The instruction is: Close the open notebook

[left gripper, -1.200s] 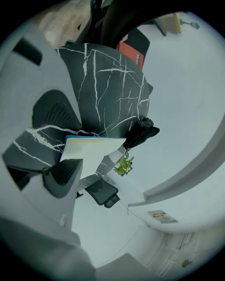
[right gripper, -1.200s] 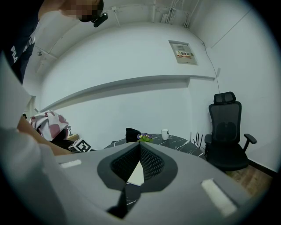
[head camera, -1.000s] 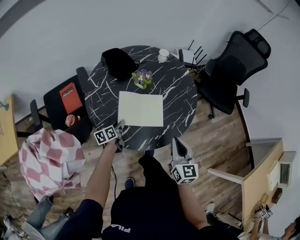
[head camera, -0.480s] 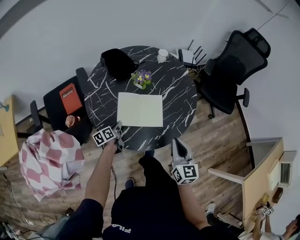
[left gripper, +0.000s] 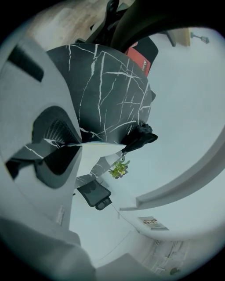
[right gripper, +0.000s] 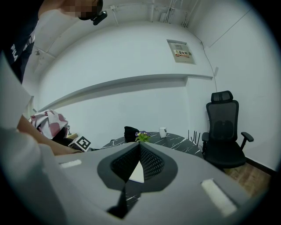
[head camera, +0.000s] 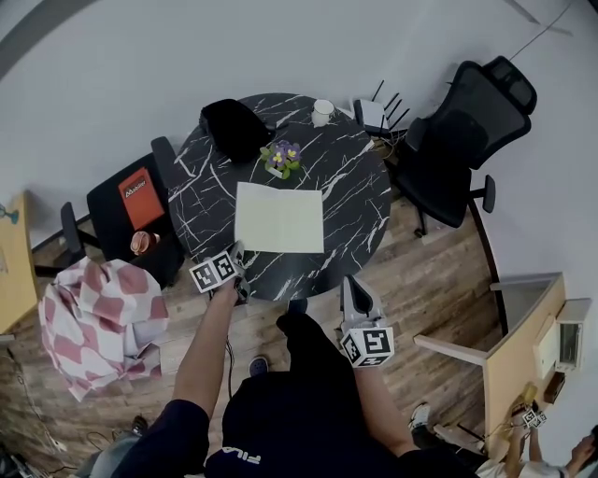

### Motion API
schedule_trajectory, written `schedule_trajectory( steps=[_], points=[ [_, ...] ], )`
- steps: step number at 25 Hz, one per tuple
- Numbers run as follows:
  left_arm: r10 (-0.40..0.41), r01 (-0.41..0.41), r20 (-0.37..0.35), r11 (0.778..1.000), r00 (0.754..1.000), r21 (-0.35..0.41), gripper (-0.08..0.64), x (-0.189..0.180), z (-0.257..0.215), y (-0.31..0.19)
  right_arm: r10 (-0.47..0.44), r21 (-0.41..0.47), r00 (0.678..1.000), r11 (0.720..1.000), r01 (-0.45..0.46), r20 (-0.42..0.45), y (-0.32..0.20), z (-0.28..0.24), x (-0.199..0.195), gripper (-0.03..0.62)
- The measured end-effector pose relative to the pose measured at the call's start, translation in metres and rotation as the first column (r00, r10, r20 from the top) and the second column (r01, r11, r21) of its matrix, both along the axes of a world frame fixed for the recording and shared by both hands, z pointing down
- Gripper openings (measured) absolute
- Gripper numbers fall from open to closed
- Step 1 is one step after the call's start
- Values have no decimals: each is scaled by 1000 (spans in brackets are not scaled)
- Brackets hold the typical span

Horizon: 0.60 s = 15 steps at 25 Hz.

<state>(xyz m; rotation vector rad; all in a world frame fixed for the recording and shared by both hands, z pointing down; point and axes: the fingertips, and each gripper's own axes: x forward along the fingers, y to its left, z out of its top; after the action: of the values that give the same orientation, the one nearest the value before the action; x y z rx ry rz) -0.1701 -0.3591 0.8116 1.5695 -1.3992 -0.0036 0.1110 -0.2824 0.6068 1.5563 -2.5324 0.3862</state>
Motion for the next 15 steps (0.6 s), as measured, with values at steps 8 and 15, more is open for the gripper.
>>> schedule_trajectory(
  steps=[8, 15],
  points=[
    [101, -106, 254, 994, 962, 5, 21, 20, -32, -6, 1, 10, 1000, 1000, -1, 3, 2, -5, -3, 12],
    [144, -160, 409, 987, 901, 4, 20, 44, -54, -9, 6, 11, 1000, 1000, -6, 13, 6, -8, -6, 12]
  ],
)
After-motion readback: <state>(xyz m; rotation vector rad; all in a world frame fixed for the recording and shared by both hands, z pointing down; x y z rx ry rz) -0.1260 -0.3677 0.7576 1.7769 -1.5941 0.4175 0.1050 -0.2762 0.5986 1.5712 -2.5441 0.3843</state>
